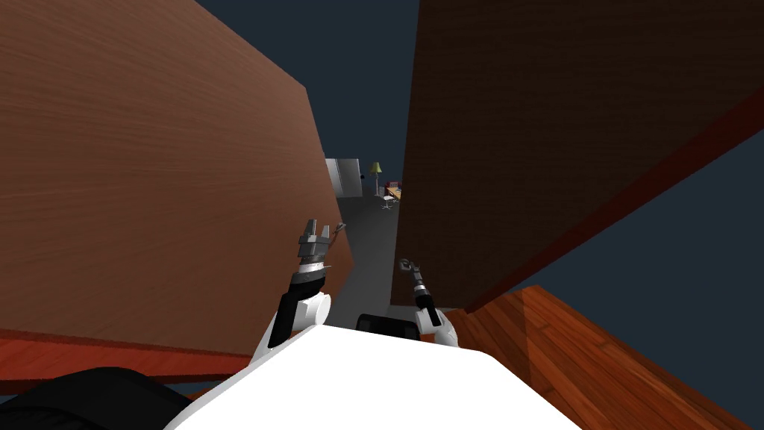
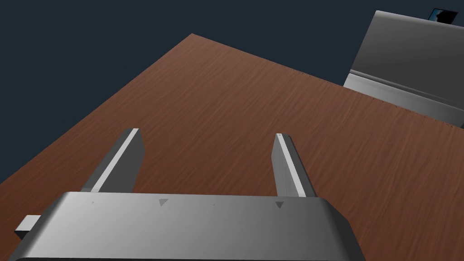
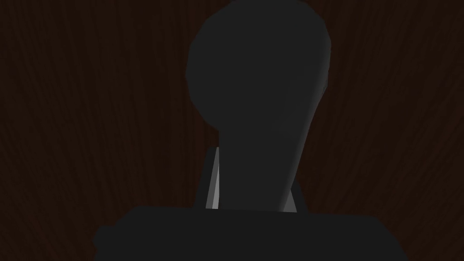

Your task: Push the door open

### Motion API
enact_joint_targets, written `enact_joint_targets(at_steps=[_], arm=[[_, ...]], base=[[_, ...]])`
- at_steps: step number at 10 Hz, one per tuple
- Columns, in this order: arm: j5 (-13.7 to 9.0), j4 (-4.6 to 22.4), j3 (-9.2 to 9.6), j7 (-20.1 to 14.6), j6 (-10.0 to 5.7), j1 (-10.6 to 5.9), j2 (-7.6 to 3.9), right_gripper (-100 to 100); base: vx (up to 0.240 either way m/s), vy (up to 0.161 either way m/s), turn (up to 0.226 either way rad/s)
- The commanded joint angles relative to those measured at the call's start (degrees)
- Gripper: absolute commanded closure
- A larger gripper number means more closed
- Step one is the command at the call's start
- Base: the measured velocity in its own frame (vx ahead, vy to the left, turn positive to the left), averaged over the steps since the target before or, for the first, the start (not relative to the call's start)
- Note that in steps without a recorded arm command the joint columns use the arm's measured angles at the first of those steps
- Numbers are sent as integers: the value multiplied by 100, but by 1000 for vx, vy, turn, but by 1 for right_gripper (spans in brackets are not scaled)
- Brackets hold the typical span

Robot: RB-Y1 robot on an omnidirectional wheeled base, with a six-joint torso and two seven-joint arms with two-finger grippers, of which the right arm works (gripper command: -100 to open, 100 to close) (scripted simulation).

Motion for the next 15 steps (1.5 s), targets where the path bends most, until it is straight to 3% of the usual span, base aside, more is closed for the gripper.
enact_joint_targets(at_steps=[1, 3, 5, 9, 11, 13, 15], arm=[[-94, 12, -191, 50, -24, -47, -120, 100], [-187, 11, -364, 101, -20, -51, -173, 100], [-187, 11, -364, 101, -20, -51, -173, 100], [-355, 8, -674, 193, -14, -59, -214, 100], [-355, 101, -674, 193, -14, -59, -214, 100], [-355, 8, -674, 193, -14, -59, -214, 100], [-446, 7, -842, 243, -10, -63, -207, 100]], base=[[184, 151, -110], [193, 156, -90], [89, 59, -31], [107, 100, -80], [91, 56, -24], [4, -8, 14], [109, 102, -91]])
